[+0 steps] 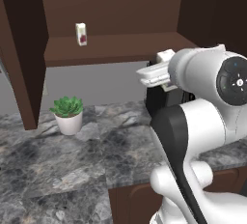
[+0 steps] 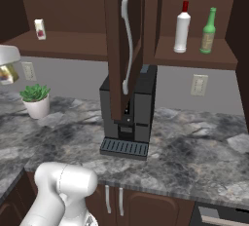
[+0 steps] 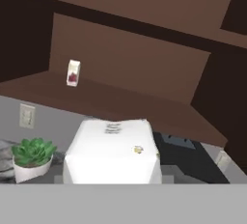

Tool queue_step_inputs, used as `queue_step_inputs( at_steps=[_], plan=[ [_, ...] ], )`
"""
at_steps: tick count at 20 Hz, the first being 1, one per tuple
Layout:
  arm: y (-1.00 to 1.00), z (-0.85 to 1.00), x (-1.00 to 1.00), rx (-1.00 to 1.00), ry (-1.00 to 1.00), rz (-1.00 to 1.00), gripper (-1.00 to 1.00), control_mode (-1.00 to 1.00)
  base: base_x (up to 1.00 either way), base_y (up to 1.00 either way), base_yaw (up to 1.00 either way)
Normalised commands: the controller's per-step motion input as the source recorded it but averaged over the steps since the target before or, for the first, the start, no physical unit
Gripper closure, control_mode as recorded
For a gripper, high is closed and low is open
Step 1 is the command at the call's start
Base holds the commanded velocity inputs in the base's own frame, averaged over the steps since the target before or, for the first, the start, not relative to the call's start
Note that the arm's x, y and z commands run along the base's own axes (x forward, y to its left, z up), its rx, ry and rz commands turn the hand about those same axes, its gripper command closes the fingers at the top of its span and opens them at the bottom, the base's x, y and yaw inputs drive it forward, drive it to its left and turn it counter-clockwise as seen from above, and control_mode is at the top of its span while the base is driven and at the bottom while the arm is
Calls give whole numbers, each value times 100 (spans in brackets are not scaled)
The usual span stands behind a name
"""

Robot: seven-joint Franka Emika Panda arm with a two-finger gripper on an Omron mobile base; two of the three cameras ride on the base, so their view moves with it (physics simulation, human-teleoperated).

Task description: Sort all alcoholic drinks to one cabinet, and non-alcoholic drinks to the other.

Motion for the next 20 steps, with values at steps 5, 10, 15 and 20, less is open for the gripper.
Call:
queue_step_inputs(
  at_steps=[5,10,15,20],
  plan=[
    [-7,0,28,1,-4,-7,100,-100,0,0,0],
    [-10,1,19,2,-3,-6,100,-100,0,0,0],
    [-16,6,13,4,0,-2,100,-100,0,0,0],
    [-13,7,13,5,0,0,100,-100,0,0,0]
  ],
)
